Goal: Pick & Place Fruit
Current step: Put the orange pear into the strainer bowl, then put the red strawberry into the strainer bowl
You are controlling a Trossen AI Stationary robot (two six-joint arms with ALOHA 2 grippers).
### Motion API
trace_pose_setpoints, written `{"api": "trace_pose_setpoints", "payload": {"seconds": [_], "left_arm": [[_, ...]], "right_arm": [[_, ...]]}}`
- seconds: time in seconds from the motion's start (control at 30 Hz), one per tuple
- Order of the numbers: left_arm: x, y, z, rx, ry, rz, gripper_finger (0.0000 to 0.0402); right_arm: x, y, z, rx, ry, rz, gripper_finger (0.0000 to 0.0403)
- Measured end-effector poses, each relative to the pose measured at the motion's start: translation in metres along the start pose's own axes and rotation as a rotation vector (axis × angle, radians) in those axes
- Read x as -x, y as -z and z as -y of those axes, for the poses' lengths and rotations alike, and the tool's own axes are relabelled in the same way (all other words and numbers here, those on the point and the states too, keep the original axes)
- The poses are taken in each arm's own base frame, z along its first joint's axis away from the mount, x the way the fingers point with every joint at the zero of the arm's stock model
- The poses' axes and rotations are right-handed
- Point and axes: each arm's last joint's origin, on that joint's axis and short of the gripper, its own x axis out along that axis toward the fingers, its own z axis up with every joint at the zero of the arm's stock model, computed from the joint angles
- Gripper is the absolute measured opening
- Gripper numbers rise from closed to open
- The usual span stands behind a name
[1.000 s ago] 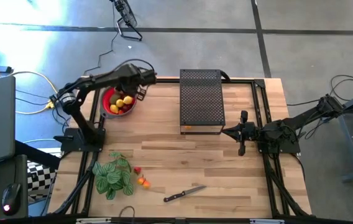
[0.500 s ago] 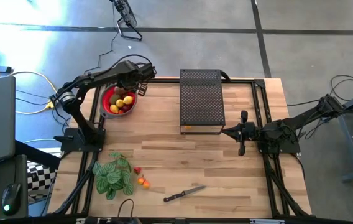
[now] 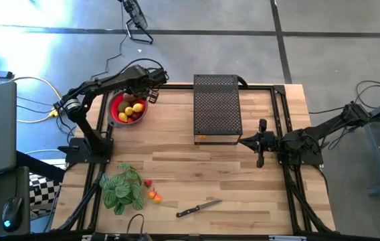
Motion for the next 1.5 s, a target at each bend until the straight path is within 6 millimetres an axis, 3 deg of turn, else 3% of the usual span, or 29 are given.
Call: {"api": "trace_pose_setpoints", "payload": {"seconds": [0.27,0.6,0.77,0.93,1.2,1.5], "left_arm": [[0.000,0.001,0.001,-0.070,0.032,-0.022,0.0139],[0.000,0.000,0.001,-0.073,0.025,-0.013,0.0251],[0.000,-0.002,0.002,-0.061,0.023,0.013,0.0273],[0.001,-0.001,0.004,-0.076,0.027,0.017,0.0273],[0.014,0.010,0.022,-0.268,0.061,0.072,0.0270],[0.039,0.032,0.053,-0.418,0.138,0.187,0.0184]], "right_arm": [[0.000,0.000,0.000,0.000,0.000,0.000,0.0003],[0.000,0.000,0.000,0.000,0.000,0.000,0.0003],[0.000,0.000,0.000,0.000,0.000,0.000,0.0003],[0.000,0.000,0.000,0.000,-0.001,0.000,0.0003],[0.000,0.000,0.000,0.000,-0.001,0.000,0.0003],[0.000,0.000,0.000,0.000,0.000,0.000,0.0003]]}}
